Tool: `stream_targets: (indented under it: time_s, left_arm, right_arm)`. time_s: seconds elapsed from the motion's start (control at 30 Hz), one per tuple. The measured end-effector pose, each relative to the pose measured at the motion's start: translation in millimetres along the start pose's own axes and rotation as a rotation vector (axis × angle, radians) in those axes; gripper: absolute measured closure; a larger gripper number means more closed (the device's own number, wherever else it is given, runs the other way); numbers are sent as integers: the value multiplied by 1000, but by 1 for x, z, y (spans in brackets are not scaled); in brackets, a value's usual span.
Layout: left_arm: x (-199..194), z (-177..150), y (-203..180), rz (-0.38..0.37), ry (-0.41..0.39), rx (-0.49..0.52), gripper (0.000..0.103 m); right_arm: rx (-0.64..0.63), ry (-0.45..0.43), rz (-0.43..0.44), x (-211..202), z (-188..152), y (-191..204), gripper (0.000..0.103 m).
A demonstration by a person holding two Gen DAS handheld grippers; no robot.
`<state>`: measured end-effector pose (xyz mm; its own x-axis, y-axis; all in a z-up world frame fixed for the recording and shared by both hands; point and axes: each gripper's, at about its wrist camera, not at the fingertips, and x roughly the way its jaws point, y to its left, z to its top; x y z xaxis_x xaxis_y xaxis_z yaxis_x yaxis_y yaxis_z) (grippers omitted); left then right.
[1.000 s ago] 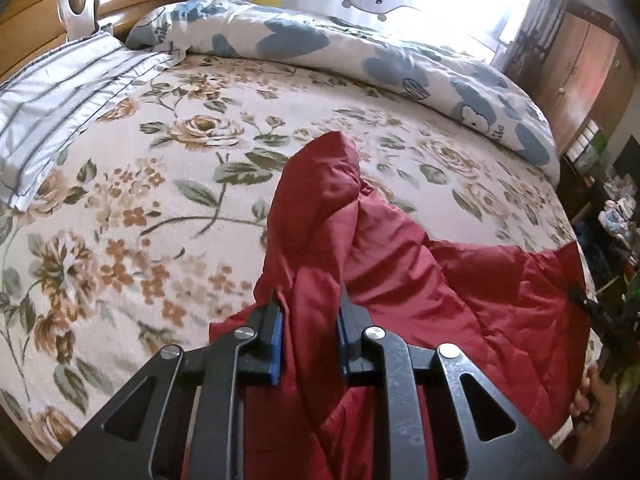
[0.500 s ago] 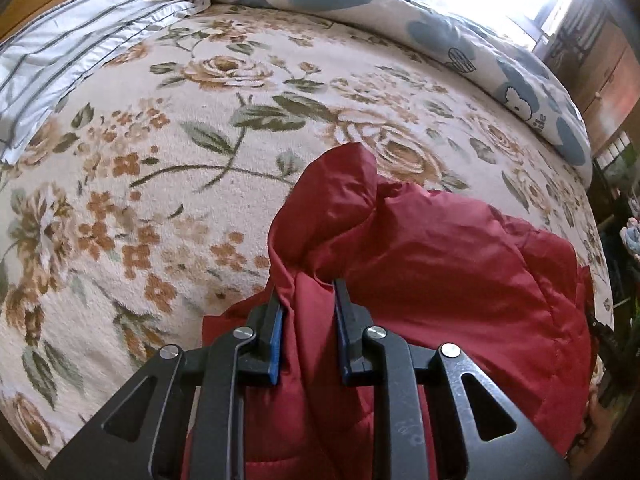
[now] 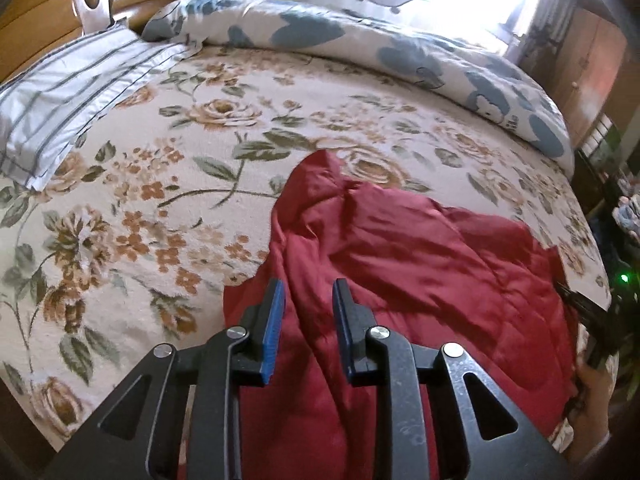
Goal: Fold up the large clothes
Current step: 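Press and smooth the folded coat bundle with both grippers open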
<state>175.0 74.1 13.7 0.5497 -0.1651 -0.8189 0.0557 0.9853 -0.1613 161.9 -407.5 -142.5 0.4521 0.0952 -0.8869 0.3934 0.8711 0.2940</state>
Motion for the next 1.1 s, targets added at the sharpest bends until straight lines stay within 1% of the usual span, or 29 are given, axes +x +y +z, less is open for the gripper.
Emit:
stream_targets:
  time_s: [0.03,0.13,0.2,0.27,0.33,0.4,0.5,0.53,0.63,0.7,0.77,0.87,0.97,1.03,1.1]
  left_arm:
    - [-5,-3,-2,-41,3,1,82]
    - [-16,-9,-15,-83,-1,33,82]
    - [-21,-15,-30,-133,12,72,82]
    - [-22,-21,-43,-172,27,97,82]
    - [-22,-30,-58,-197,51,130,82]
    - [-19,-38,-68,-214,71,152,82]
    - [-13,-50,-78,-210,97,183,82]
    - [-10,-53,-79,-205,108,186,80]
    - [4,-59,-78,-191,135,187,80]
    - [12,-62,-76,-201,151,174,80]
    - [16,-62,-75,-208,154,168,80]
    - [19,-65,-76,-206,154,178,80]
    - [21,-68,-76,-205,154,186,80]
    - [23,-69,-75,-206,156,185,80]
    - [23,-70,-74,-204,155,189,80]
  right_arm:
    - [0,-2,-4,0,-1,0,75]
    - [1,-4,-14,0,-2,0,74]
    - [2,-2,-22,0,-1,0,72]
    - [13,0,-27,0,-1,-2,67]
    - [27,-5,-27,-4,-1,-5,59]
    - [35,-19,-26,-12,-2,-6,59]
    - [32,-43,-32,-27,-3,-7,59]
    - [32,-54,-32,-33,-3,-8,59]
    - [34,-92,-31,-55,-6,-9,59]
    - [29,-117,-5,-72,-11,-5,58]
    - [-1,-123,27,-86,-18,5,58]
    - [-95,-97,79,-101,-38,32,57]
    - [-194,-55,118,-105,-59,60,54]
    - [-250,-33,122,-103,-71,75,54]
    - [-300,-14,101,-96,-80,86,54]
